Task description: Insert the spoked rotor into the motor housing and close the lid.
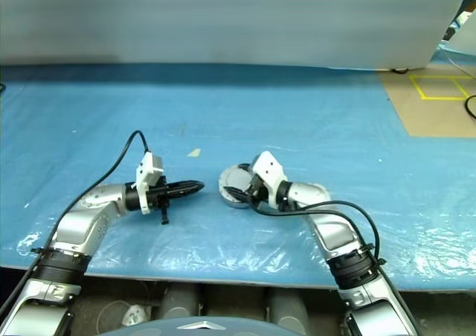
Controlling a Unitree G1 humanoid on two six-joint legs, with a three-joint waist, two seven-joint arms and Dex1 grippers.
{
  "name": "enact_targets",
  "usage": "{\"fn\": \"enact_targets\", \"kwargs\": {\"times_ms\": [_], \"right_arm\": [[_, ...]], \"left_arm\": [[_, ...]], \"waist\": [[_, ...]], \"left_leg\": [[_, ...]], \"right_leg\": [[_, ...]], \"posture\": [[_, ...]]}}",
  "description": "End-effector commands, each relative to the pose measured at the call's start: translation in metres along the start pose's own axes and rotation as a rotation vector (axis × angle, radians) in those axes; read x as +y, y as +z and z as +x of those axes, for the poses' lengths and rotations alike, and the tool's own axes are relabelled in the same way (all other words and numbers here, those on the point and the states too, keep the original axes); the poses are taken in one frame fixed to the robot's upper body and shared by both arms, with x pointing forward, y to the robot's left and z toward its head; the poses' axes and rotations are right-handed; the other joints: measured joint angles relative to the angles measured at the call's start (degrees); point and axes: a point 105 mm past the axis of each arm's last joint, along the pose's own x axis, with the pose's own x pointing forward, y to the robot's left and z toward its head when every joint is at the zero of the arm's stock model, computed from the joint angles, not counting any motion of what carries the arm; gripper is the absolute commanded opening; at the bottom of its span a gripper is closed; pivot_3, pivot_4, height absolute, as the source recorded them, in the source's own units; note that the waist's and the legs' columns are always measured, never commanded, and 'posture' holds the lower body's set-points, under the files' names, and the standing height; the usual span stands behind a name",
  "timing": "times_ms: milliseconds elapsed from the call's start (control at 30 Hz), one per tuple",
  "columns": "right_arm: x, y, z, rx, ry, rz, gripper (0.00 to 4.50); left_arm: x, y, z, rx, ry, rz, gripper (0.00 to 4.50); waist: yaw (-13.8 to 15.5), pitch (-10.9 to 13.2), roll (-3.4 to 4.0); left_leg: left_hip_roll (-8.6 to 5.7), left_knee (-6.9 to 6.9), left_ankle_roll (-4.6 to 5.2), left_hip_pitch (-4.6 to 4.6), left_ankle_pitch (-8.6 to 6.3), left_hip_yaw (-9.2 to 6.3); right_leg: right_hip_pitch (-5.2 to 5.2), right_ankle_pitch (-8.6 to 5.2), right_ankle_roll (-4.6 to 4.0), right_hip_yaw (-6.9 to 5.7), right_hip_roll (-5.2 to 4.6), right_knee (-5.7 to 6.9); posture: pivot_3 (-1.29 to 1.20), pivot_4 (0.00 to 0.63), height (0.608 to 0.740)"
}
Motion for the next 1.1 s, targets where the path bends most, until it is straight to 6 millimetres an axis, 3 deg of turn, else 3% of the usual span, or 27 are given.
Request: {"fn": "enact_targets", "kwargs": {"times_ms": [33,367,733,1100], "right_arm": [[-0.002,0.006,-0.005,-0.023,0.005,-0.034,3.07],[-0.006,-0.003,0.000,0.008,-0.059,-0.015,3.07],[-0.004,-0.039,-0.009,0.191,-0.037,-0.115,3.07],[-0.003,-0.033,-0.008,0.169,-0.041,-0.094,3.07]], "left_arm": [[-0.002,0.009,0.002,-0.023,-0.013,0.033,0.00],[-0.004,0.008,0.004,-0.021,-0.016,0.030,0.00],[-0.005,0.010,0.008,-0.017,-0.036,0.039,0.00],[0.008,0.022,0.036,-0.064,0.008,0.082,0.00]], "waist": [[0.0,0.0,0.00],[0.1,0.0,0.00],[0.3,0.0,0.01],[0.2,-0.1,0.03]], "left_leg": [[0.00,0.00,0.00,-0.01,0.00,0.00],[0.00,-0.01,0.00,0.00,0.00,0.00],[-0.01,0.00,0.00,0.12,0.00,0.01],[-0.02,-0.01,0.00,0.22,-0.01,0.02]], "right_leg": [[-0.01,0.00,0.00,0.00,0.00,0.00],[-0.01,-0.01,-0.01,-0.01,0.00,0.01],[0.13,-0.01,-0.01,0.00,-0.02,-0.02],[0.26,-0.01,0.00,0.01,-0.03,-0.06]], "posture": [[0.00,0.150,0.740],[0.00,0.150,0.740],[0.00,0.150,0.740],[0.00,0.150,0.740]]}}
